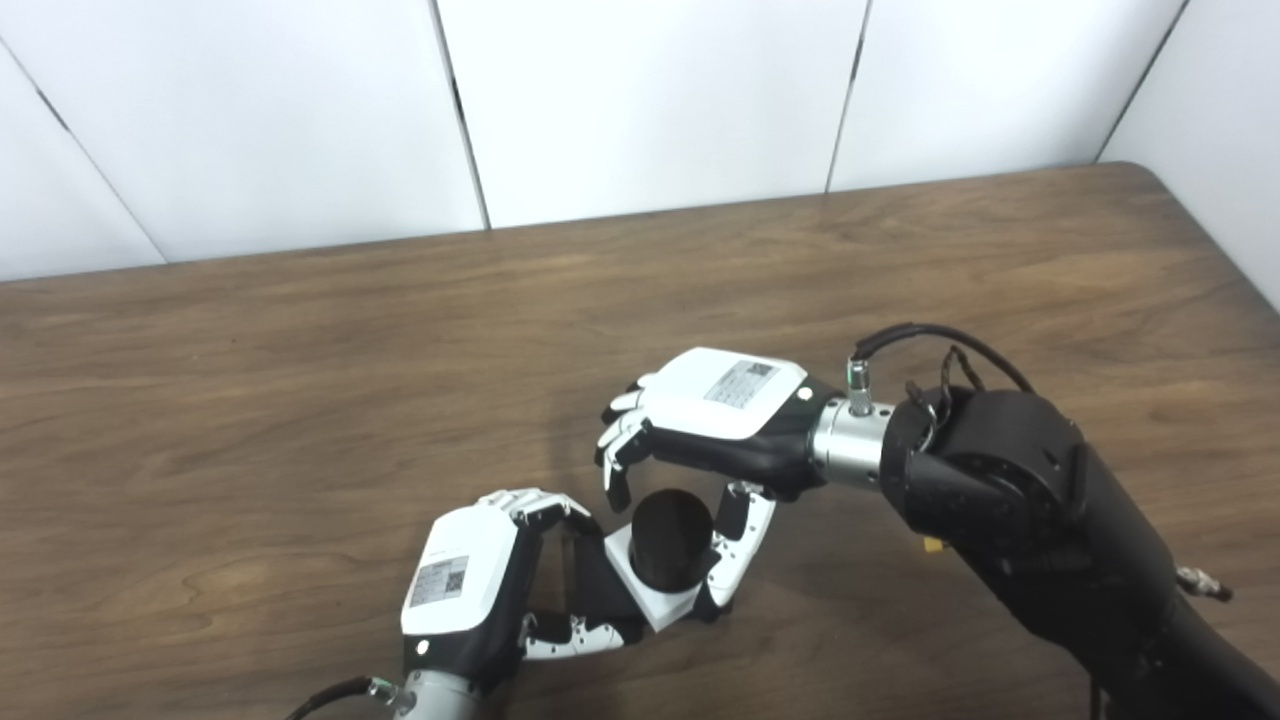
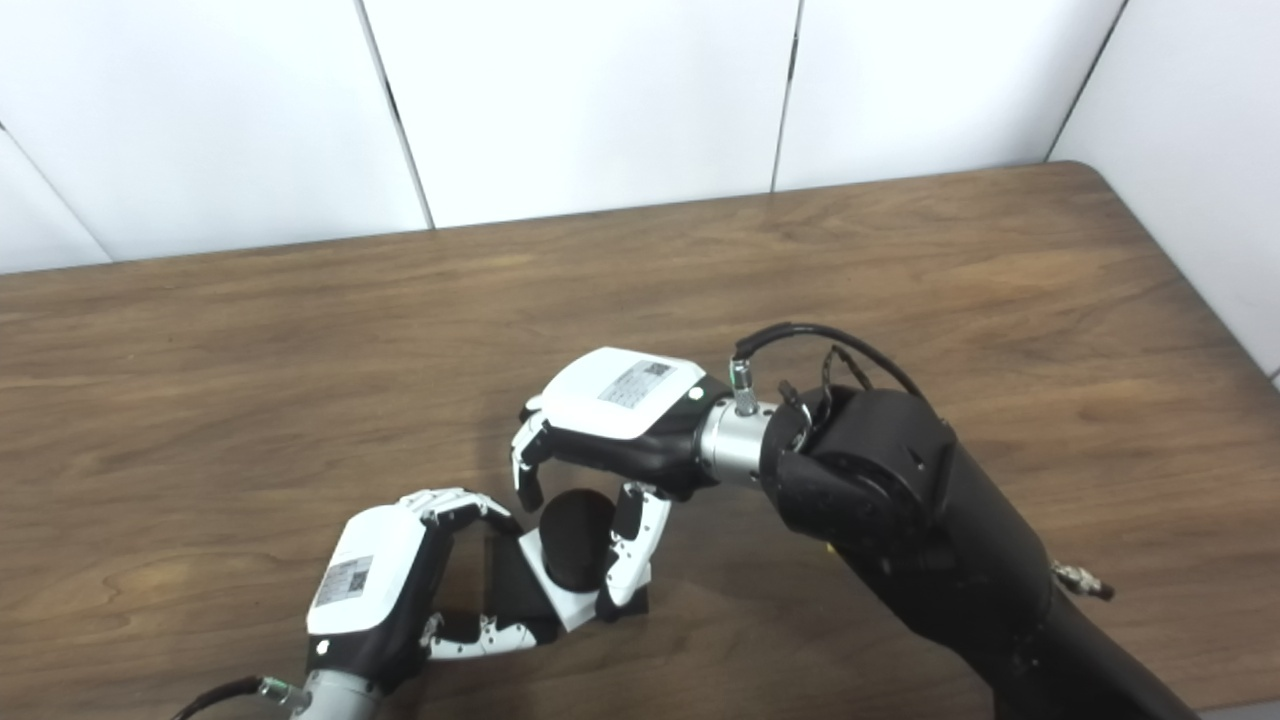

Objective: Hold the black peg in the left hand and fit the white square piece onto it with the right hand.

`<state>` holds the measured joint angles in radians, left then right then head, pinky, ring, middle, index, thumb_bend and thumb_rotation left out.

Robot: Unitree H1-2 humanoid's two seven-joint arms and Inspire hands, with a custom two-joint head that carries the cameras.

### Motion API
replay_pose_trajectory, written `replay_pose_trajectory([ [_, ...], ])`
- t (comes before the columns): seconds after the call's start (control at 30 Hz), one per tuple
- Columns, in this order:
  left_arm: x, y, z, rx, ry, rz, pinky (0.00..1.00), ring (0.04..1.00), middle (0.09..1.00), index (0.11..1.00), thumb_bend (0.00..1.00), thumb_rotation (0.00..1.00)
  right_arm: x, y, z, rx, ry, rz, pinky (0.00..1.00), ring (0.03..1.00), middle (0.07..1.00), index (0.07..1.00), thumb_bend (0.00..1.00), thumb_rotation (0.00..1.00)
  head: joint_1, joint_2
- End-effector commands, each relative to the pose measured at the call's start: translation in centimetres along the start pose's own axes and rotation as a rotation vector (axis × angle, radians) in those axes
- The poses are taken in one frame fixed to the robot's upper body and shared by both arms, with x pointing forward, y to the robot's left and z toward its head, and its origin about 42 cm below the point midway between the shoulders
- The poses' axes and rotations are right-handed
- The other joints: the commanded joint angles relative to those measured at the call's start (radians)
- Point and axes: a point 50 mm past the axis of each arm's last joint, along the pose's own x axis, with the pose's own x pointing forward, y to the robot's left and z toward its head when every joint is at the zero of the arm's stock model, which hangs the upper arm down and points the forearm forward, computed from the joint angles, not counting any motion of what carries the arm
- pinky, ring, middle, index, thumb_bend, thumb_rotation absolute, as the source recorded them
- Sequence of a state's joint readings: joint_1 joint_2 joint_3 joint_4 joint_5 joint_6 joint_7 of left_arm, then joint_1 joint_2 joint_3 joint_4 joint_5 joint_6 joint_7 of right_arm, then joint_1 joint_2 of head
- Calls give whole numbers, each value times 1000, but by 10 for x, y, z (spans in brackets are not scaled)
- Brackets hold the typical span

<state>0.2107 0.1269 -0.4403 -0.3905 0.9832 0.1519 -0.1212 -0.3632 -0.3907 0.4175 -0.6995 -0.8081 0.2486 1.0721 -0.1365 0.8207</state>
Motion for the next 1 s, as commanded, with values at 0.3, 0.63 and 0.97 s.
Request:
replay_pose_trajectory([
  [0.3,1,-7,6,5,3,-43,817,771,706,484,523,53,-7,-23,0,-43,22,-91,943,934,838,696,1000,426,1,2],
  [0.63,2,-6,3,103,-1,-122,843,820,826,816,981,407,-17,-22,-8,-37,59,-102,917,926,834,685,1000,431,-2,1],
  [0.97,-1,10,-2,-8,-30,-260,947,967,973,1000,1000,645,-25,-18,-17,4,91,-108,917,936,835,699,1000,418,0,-3],
])
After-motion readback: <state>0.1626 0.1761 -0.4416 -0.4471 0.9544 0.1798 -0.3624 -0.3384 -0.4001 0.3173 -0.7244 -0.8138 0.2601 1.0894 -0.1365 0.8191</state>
